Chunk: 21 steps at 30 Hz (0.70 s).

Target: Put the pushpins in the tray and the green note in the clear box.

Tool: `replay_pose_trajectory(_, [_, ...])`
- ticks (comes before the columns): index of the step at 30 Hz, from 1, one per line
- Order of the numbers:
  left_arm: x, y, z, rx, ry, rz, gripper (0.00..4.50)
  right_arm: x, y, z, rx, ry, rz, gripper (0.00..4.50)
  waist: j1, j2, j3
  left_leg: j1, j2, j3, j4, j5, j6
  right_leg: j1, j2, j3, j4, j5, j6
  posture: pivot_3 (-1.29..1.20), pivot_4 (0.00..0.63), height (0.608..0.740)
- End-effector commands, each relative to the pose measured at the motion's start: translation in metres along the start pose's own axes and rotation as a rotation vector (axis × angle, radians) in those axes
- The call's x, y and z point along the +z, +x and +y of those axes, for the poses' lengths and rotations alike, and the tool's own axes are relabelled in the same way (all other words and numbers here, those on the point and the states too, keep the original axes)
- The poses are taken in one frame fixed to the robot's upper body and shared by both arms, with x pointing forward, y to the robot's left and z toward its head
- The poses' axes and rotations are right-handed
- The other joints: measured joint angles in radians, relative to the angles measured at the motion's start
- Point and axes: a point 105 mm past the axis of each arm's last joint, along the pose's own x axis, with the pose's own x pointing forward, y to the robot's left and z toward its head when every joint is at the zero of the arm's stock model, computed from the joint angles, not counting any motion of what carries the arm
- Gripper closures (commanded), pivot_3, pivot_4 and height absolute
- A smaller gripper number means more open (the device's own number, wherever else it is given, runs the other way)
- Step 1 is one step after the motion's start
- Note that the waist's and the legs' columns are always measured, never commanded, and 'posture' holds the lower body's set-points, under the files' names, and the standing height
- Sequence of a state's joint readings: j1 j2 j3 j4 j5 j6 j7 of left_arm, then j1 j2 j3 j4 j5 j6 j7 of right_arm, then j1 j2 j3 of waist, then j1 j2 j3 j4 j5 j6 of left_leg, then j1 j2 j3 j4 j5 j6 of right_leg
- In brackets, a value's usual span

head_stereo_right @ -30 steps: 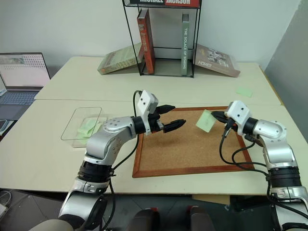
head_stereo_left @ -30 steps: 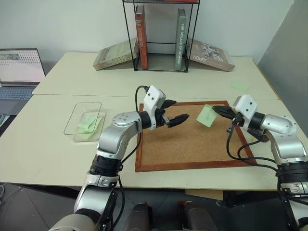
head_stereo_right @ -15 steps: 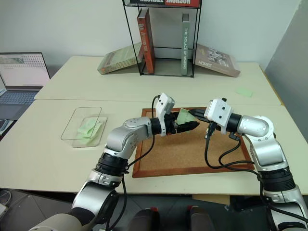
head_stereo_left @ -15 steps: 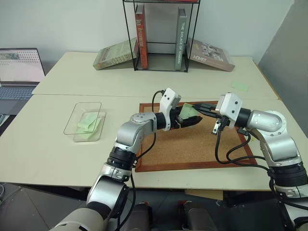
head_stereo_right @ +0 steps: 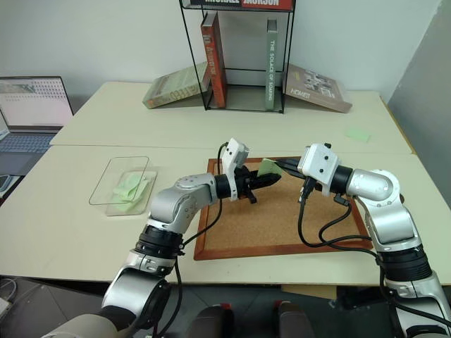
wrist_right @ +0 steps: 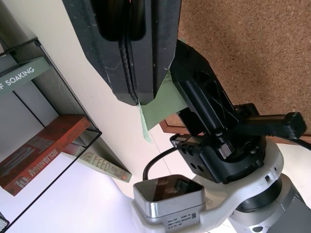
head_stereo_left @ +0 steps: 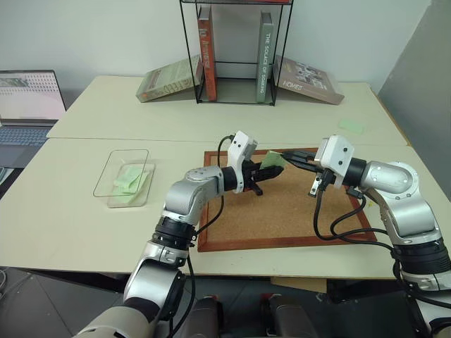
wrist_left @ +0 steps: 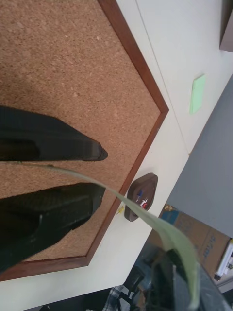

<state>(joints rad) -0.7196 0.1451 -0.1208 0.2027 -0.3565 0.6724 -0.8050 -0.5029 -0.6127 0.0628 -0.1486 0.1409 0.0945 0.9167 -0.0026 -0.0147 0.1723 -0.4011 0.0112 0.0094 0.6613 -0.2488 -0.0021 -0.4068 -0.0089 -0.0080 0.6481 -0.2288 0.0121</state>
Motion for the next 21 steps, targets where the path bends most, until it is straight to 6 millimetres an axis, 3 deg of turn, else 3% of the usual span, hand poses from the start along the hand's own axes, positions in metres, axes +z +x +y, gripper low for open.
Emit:
replay_pose_trajectory(1, [0.012, 0.001, -0.011, -0.053, 0.032, -0.034, 4.45, 0.012, 0.001, -0.004, -0.008, -0.042, -0.038, 4.5, 0.0, 0.0, 0.0, 0.0, 0.0, 0.0, 0.0, 0.0, 0.0, 0.0, 0.0, 0.0, 0.0, 0.0, 0.0, 0.0, 0.15, 0.74])
replay_pose_trajectory(11, [0.012, -0.001, -0.013, -0.062, 0.043, -0.04, 4.45, 0.014, 0.0, -0.005, -0.015, -0.019, -0.053, 4.5, 0.0, 0.0, 0.0, 0.0, 0.0, 0.0, 0.0, 0.0, 0.0, 0.0, 0.0, 0.0, 0.0, 0.0, 0.0, 0.0, 0.15, 0.74])
replay_pose_trajectory(14, [0.011, -0.003, -0.013, -0.062, 0.044, -0.04, 4.5, 0.014, -0.002, -0.005, -0.007, 0.01, -0.055, 4.06, 0.0, 0.0, 0.0, 0.0, 0.0, 0.0, 0.0, 0.0, 0.0, 0.0, 0.0, 0.0, 0.0, 0.0, 0.0, 0.0, 0.15, 0.74])
replay_pose_trajectory(21, [0.013, -0.008, -0.012, -0.046, 0.05, -0.054, 4.5, 0.018, -0.012, -0.006, 0.055, 0.096, -0.053, 2.52, 0.0, 0.0, 0.0, 0.0, 0.0, 0.0, 0.0, 0.0, 0.0, 0.0, 0.0, 0.0, 0.0, 0.0, 0.0, 0.0, 0.15, 0.74])
